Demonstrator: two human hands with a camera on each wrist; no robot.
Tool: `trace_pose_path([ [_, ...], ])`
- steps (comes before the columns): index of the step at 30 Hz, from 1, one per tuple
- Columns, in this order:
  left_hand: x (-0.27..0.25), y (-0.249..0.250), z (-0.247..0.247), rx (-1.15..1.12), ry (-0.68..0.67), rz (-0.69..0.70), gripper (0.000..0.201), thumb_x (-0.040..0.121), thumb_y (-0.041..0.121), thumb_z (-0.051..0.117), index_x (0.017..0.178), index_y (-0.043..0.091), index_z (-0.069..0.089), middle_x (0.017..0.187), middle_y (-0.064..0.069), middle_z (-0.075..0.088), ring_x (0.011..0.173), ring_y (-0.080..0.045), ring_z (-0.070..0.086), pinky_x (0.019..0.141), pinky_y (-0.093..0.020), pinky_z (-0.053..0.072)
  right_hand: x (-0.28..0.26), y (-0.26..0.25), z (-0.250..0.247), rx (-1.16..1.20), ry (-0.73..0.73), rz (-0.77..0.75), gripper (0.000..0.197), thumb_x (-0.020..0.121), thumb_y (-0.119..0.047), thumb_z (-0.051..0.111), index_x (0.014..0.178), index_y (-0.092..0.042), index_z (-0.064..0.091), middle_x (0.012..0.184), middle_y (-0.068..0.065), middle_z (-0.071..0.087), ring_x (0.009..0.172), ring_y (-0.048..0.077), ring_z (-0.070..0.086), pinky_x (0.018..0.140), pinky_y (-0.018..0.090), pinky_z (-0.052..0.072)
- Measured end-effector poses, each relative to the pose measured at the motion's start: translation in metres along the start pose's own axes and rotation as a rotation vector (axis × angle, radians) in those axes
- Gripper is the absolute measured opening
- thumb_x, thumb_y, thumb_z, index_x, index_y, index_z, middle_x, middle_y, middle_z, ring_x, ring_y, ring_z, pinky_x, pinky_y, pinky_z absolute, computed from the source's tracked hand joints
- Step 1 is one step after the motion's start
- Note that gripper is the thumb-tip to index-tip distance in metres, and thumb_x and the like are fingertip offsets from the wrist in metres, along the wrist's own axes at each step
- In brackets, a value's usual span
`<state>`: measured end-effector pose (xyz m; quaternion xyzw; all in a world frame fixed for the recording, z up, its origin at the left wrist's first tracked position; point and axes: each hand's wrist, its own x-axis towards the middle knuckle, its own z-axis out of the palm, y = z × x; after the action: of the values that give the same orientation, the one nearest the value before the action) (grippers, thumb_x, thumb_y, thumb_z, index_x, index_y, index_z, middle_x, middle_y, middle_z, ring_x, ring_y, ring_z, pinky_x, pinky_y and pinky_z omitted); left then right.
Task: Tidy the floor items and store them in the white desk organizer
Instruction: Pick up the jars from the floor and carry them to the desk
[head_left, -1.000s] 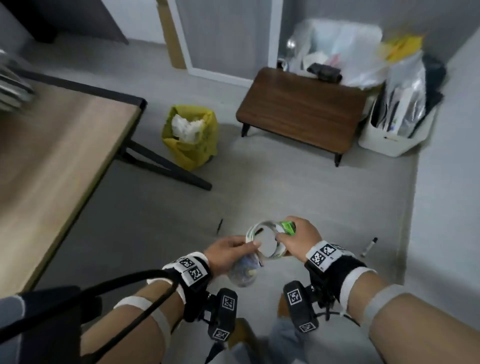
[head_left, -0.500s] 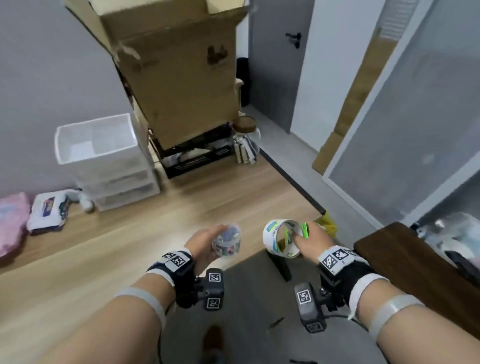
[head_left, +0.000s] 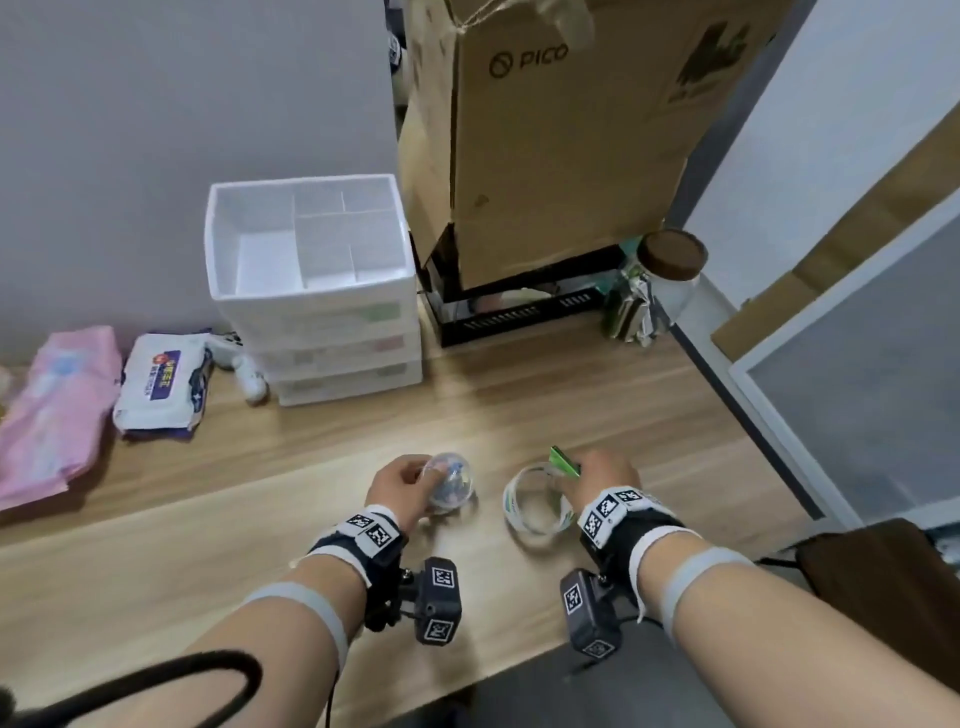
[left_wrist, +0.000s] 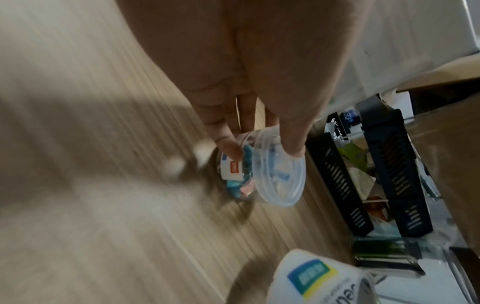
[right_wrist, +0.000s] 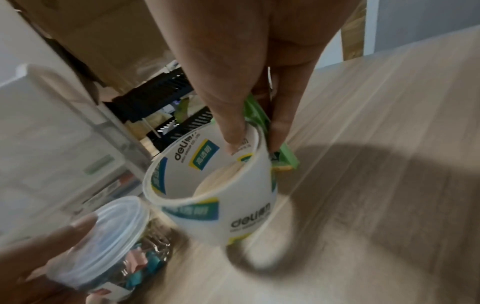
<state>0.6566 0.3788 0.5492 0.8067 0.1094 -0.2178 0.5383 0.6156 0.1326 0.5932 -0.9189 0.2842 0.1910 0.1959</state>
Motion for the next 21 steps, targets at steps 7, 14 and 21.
trace_pose_path([
  [7, 0.012, 0.011, 0.008, -0.010, -0.002, 0.041, 0.044, 0.083, 0.023, 0.077, 0.123, 0.010, 0.062, 0.113, -0.005, 0.070, 0.103, -0.022, 0.066, 0.098, -0.041, 0.053, 0.025, 0.030, -0.005, 0.317, -0.004, 0.023, 0.028, 0.084, -0.040, 0.071, 0.097, -0.017, 0.078, 0.080, 0.004, 0.075, 0.076, 0.023, 0.071, 0.072, 0.030, 0.058],
  [14, 0.015, 0.007, 0.024, 0.015, 0.055, 0.066, 0.052, 0.078, 0.017, 0.083, 0.124, 0.010, 0.060, 0.118, -0.007, 0.069, 0.108, -0.022, 0.066, 0.100, -0.041, 0.052, 0.065, 0.075, 0.000, 0.457, 0.031, 0.084, 0.009, 0.075, -0.026, 0.069, 0.081, -0.032, 0.071, 0.097, 0.004, 0.076, 0.087, 0.028, 0.072, 0.083, 0.041, 0.059],
  [21, -0.025, 0.012, 0.056, 0.062, 0.340, -0.097, 0.038, 0.091, 0.044, 0.063, 0.101, 0.009, 0.052, 0.080, -0.008, 0.061, 0.070, -0.029, 0.059, 0.059, -0.029, 0.045, 0.028, 0.132, -0.005, 0.769, 0.143, 0.169, 0.046, 0.084, -0.016, 0.062, 0.127, -0.023, 0.047, 0.104, -0.006, 0.053, 0.093, 0.021, 0.058, 0.087, 0.030, 0.051],
])
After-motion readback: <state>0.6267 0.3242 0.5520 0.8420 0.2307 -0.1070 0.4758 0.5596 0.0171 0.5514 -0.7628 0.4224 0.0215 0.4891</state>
